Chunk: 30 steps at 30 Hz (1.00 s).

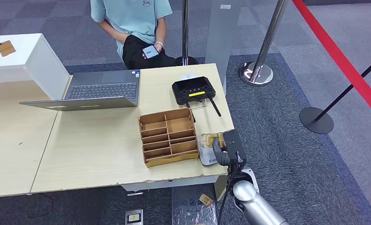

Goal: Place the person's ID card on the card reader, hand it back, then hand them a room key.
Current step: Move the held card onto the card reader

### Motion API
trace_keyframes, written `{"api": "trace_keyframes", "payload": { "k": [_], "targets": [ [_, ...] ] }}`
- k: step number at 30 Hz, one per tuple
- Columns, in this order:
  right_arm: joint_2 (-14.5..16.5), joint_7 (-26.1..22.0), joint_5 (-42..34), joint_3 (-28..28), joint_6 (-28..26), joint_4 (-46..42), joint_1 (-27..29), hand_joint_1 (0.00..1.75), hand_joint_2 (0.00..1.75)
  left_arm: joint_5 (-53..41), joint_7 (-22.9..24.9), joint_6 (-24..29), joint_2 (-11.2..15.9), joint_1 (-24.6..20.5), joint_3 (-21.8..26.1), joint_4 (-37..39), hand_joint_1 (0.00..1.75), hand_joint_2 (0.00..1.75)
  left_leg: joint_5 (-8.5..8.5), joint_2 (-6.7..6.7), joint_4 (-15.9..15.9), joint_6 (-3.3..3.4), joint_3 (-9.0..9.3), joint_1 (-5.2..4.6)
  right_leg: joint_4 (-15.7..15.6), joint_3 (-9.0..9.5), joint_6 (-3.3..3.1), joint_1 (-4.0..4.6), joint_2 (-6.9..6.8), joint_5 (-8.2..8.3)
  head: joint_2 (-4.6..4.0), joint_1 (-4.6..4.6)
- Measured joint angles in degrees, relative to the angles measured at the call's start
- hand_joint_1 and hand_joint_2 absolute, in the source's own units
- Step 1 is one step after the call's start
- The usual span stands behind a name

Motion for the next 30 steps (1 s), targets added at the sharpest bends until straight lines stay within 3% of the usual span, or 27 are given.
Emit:
{"api": "trace_keyframes", "payload": {
  "k": [14,25,30],
  "targets": [
    [0.8,-0.23,-1.73,3.36,4.05,3.71,-0.21,1.75,1.75,0.31,-0.08,-0.04,0.0,-0.06,-1.0,0.0,0.0,1.75,0.0,-0.01,0.0,0.0,0.0,0.0,0.01,0.03,0.0,0.01,0.0,0.0,0.0,-0.01],
    [2.11,0.9,8.75,7.12,-0.99,7.64,-1.59,1.75,1.75,1.34,-0.08,0.04,0.0,-0.08,-1.4,0.0,0.0,1.75,0.04,0.0,0.0,0.0,0.02,0.0,0.0,0.06,0.01,0.01,0.0,0.02,0.0,-0.01],
    [2.21,0.84,9.51,7.55,-1.66,8.38,-1.87,1.75,1.75,1.68,-0.08,0.09,-0.01,-0.09,-1.4,0.0,0.0,1.75,0.05,0.0,0.0,0.0,0.05,0.0,0.0,0.07,0.02,0.01,0.0,0.03,0.0,-0.01]
  ]
}}
